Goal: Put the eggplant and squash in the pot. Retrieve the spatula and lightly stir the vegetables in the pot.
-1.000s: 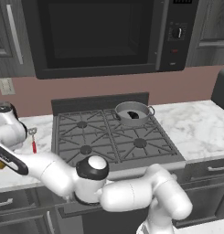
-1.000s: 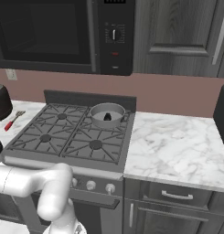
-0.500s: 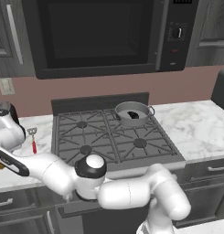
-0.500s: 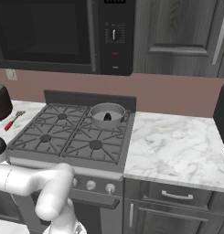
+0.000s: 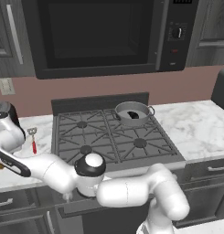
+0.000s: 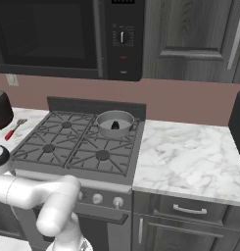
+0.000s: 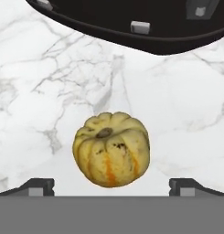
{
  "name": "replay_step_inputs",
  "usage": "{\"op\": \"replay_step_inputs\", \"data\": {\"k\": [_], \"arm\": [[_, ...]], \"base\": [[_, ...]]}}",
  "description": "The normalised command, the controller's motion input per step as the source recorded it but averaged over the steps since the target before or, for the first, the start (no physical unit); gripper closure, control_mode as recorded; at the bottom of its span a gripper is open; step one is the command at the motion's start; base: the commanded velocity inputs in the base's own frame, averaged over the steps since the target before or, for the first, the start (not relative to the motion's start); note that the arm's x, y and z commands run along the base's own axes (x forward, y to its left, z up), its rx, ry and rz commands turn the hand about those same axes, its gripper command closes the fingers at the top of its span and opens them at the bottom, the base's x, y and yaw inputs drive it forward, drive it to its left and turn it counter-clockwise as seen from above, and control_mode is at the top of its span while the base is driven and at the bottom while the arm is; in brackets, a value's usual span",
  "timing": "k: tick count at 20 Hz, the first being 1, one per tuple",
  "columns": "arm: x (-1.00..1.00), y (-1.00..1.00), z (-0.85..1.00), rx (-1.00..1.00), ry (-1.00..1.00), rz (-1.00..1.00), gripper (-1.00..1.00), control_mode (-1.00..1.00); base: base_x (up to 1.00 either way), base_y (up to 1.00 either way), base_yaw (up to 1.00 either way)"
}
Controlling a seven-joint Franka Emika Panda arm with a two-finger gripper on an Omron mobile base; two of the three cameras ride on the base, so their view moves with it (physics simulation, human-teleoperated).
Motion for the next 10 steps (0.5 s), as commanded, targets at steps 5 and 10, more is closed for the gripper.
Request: {"op": "replay_step_inputs", "data": {"k": [5,10], "arm": [[0.00,0.03,-0.22,0.00,0.00,0.00,-1.00,-1.00],[0.02,0.16,-0.14,0.00,0.00,0.00,-1.00,-1.00]], "base": [[0.00,0.00,0.00],[0.00,0.00,0.00]]}}
